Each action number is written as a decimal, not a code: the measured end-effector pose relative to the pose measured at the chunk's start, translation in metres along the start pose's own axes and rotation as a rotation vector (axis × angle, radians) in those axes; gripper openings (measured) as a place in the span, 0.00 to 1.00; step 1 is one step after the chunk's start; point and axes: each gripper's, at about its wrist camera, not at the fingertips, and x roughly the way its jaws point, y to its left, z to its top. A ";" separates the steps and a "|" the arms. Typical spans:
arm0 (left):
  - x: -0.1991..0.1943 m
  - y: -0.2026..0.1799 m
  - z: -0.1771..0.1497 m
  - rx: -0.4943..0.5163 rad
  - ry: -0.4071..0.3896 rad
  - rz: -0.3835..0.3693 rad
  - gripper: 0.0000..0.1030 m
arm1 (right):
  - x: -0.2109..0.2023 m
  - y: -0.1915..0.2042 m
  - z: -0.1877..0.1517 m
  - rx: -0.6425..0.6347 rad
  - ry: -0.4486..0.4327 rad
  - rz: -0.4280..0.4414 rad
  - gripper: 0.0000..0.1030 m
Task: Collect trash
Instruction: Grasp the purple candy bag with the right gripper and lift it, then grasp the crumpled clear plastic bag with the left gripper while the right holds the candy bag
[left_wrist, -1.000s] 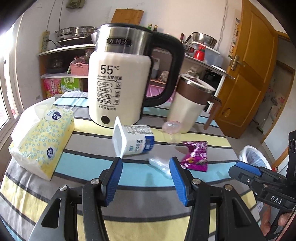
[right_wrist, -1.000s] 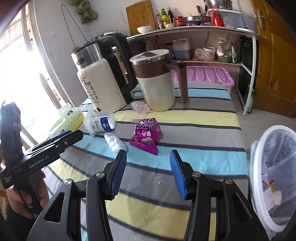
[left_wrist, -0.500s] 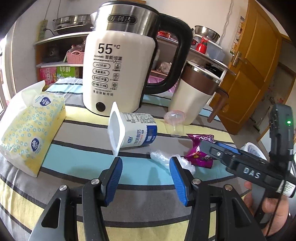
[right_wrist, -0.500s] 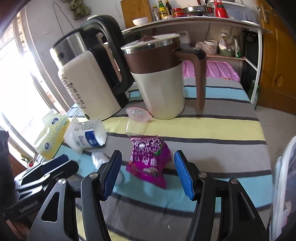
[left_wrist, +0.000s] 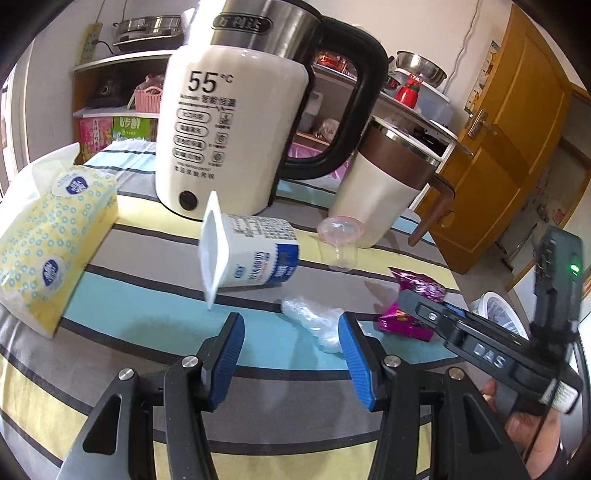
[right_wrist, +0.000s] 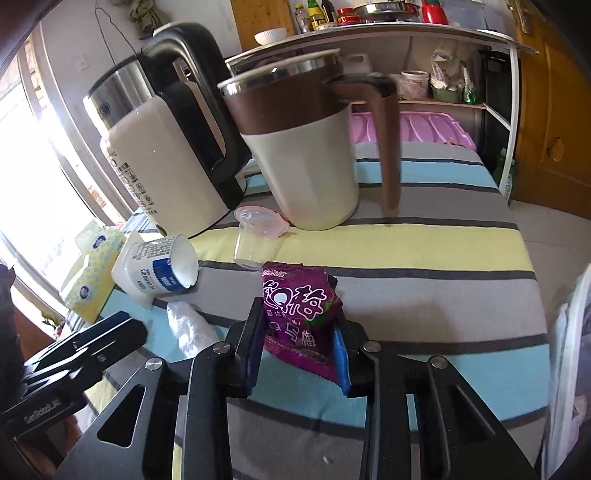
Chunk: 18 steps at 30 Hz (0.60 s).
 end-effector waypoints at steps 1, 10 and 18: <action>0.002 -0.003 0.000 -0.003 0.005 0.002 0.51 | -0.004 -0.002 -0.001 0.001 -0.006 -0.001 0.32; 0.029 -0.029 0.002 -0.008 0.039 0.054 0.51 | -0.038 -0.021 -0.015 0.030 -0.040 0.025 0.32; 0.051 -0.049 -0.001 0.060 0.067 0.107 0.29 | -0.057 -0.039 -0.023 0.063 -0.065 0.031 0.32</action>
